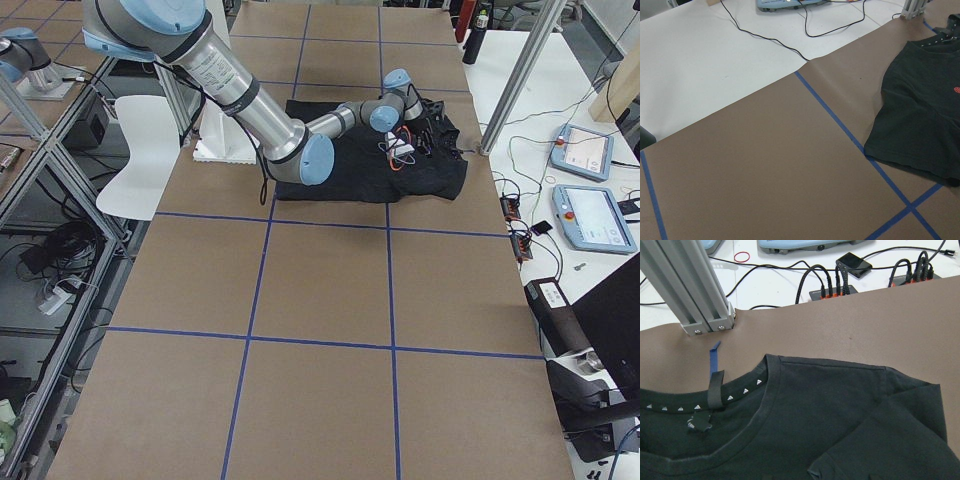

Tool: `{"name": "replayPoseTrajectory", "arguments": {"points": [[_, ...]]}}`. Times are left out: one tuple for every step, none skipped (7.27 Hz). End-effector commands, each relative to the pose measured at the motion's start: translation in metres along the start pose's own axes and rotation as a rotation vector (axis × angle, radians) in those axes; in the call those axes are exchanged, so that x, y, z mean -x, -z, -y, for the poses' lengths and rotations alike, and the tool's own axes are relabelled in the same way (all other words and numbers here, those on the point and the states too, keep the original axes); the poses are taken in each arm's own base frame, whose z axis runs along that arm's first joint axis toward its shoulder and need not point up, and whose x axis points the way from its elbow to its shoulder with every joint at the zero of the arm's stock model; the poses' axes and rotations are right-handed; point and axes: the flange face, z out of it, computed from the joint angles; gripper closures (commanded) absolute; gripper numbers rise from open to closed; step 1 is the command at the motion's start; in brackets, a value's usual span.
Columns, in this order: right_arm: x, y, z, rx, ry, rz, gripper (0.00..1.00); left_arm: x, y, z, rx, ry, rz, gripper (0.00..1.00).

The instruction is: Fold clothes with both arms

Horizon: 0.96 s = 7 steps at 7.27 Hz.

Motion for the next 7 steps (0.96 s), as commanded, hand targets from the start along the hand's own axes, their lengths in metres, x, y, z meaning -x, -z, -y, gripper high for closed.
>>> {"name": "replayPoseTrajectory", "arguments": {"points": [[-0.032, 0.053, 0.037, 0.115, 0.113, 0.014, 0.0, -0.021, -0.015, 0.048, -0.05, 0.09, 0.006, 0.0], [-0.083, 0.072, 0.044, 0.135, 0.147, 0.046, 0.0, -0.053, -0.038, 0.066, -0.068, 0.172, -0.001, 0.0], [-0.15, 0.09, 0.056, 0.162, 0.169, 0.076, 0.0, -0.08, -0.062, 0.069, -0.06, 0.228, -0.011, 0.0], [-0.212, 0.104, 0.07, 0.193, 0.221, 0.099, 0.0, -0.104, -0.084, 0.079, -0.077, 0.338, 0.006, 0.0], [-0.27, 0.114, 0.078, 0.2, 0.264, 0.103, 0.0, -0.133, -0.115, 0.088, -0.098, 0.432, 0.024, 0.0], [-0.331, 0.12, 0.08, 0.232, 0.32, 0.113, 0.0, -0.157, -0.152, 0.109, -0.135, 0.521, 0.064, 0.0], [-0.386, 0.122, 0.086, 0.251, 0.358, 0.12, 0.0, -0.17, -0.182, 0.11, -0.143, 0.525, 0.085, 0.0]]}}
